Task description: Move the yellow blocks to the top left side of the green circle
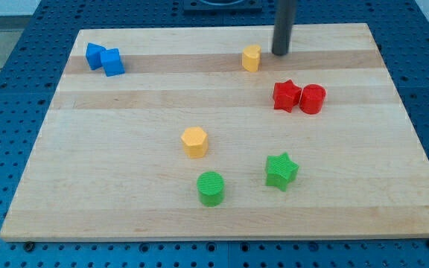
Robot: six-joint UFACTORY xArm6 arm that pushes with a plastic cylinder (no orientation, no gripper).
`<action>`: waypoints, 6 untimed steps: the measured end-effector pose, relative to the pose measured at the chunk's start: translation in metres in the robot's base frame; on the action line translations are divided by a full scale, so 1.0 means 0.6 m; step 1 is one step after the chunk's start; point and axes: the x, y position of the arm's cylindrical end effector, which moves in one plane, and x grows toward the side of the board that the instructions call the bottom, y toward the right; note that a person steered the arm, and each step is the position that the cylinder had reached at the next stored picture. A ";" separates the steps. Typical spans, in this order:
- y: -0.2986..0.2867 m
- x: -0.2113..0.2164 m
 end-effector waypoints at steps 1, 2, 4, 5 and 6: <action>-0.058 0.036; -0.057 -0.014; -0.141 0.013; -0.206 0.078; -0.285 0.126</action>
